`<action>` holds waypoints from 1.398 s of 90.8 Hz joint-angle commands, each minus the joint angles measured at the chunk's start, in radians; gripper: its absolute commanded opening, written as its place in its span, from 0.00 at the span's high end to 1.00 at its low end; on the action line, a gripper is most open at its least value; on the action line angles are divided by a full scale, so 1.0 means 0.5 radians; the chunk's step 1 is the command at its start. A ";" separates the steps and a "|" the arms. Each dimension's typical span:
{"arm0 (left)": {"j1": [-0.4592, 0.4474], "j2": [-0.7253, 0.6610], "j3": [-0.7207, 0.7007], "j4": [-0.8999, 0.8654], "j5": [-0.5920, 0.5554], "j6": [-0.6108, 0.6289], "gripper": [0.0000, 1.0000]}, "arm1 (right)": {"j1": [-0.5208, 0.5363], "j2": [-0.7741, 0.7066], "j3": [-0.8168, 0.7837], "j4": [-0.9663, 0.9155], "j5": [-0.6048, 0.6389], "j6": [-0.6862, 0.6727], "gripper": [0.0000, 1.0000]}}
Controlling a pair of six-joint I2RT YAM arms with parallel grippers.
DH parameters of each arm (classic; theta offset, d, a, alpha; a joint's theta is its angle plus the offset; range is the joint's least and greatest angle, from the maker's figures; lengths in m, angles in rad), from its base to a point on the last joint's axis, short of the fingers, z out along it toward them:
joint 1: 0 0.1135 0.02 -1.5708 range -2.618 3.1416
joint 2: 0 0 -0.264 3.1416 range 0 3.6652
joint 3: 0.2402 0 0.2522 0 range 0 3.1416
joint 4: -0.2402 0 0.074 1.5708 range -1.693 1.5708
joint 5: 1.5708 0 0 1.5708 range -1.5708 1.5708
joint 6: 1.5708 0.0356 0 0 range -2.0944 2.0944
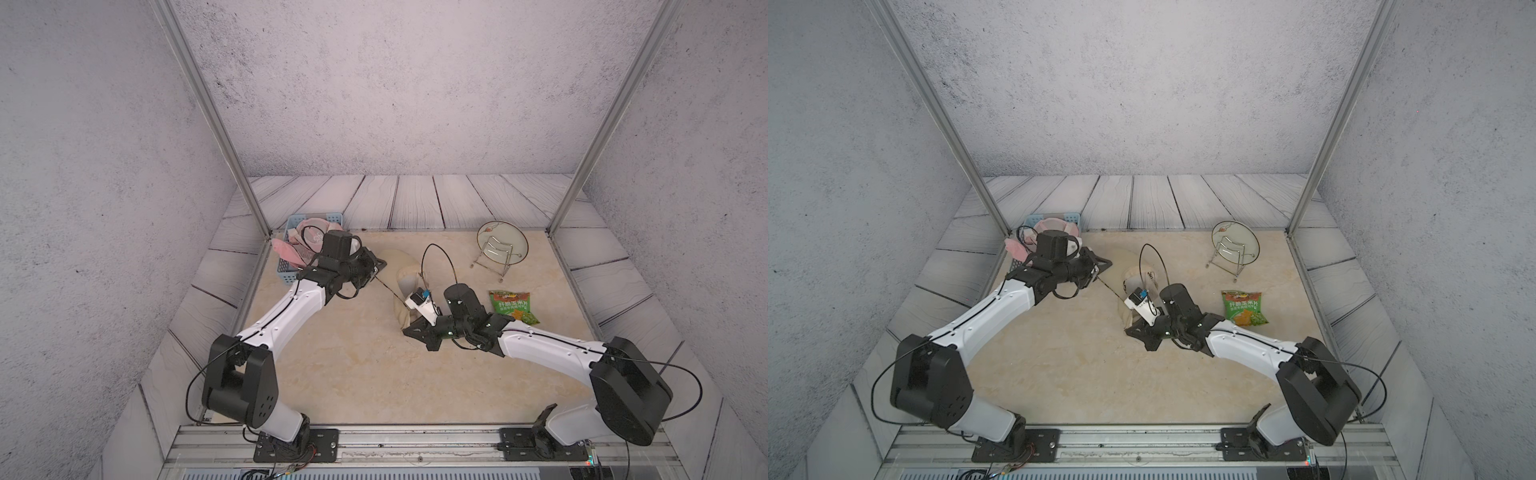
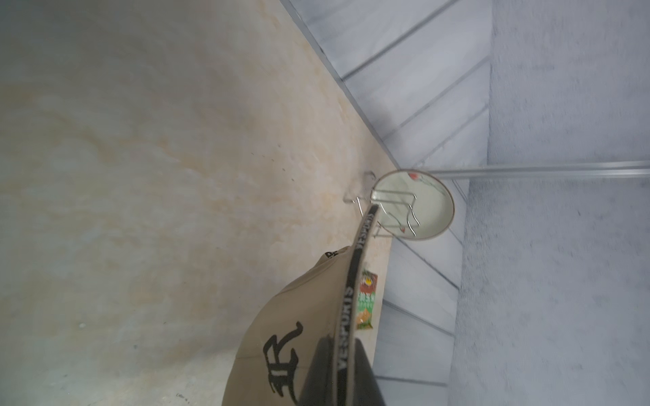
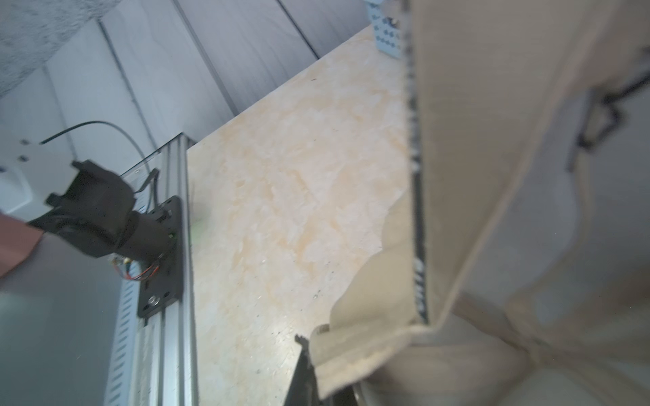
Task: Turn the baseball cap inside out
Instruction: Turn over the baseball cap.
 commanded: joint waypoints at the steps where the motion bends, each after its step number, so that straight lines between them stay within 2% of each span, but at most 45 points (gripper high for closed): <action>1: 0.079 0.087 0.195 0.542 0.522 0.207 1.00 | 0.038 0.084 0.033 -0.281 -0.513 -0.134 1.00; 9: 0.080 0.123 0.267 0.452 0.600 0.341 1.00 | 0.038 0.090 0.041 -0.307 -0.433 -0.137 1.00; 22: 0.083 0.059 0.283 0.174 0.533 0.650 1.00 | 0.021 0.021 0.034 -0.330 -0.105 -0.079 1.00; 25: 0.083 0.039 0.285 0.105 0.515 0.734 1.00 | 0.016 -0.012 0.025 -0.319 -0.051 -0.061 0.96; 31: 0.082 0.007 0.290 -0.010 0.489 0.878 1.00 | 0.008 -0.094 0.003 -0.302 0.098 -0.023 0.83; 38: 0.083 -0.028 0.295 -0.146 0.435 1.050 1.00 | 0.008 -0.199 -0.005 -0.315 0.320 0.015 0.61; 46: 0.083 -0.052 0.289 -0.226 0.419 1.203 1.00 | 0.005 -0.303 -0.022 -0.312 0.625 0.090 0.54; 54: 0.083 -0.063 0.279 -0.250 0.443 1.344 1.00 | -0.012 -0.365 -0.024 -0.326 0.755 0.110 0.49; 59: 0.083 -0.061 0.296 -0.306 0.442 1.469 1.00 | -0.072 -0.381 0.014 -0.388 0.662 0.110 0.47; 72: 0.101 -0.019 0.425 -0.586 0.486 1.818 1.00 | -0.407 -0.358 0.043 -0.335 0.019 0.206 0.49; 76: 0.120 -0.002 0.482 -0.689 0.521 1.901 1.00 | -0.485 -0.346 0.047 -0.313 -0.113 0.178 0.49; 82: 0.151 0.018 0.552 -0.827 0.588 2.026 1.00 | -0.550 -0.330 0.078 -0.335 -0.162 0.105 0.49; 109: 0.215 0.130 0.787 -1.358 0.994 2.481 1.00 | -0.765 -0.257 0.145 -0.233 -0.434 -0.122 0.28; 127: 0.212 0.123 0.783 -1.389 1.117 2.499 1.00 | -0.797 -0.136 0.268 -0.277 -0.472 -0.288 0.24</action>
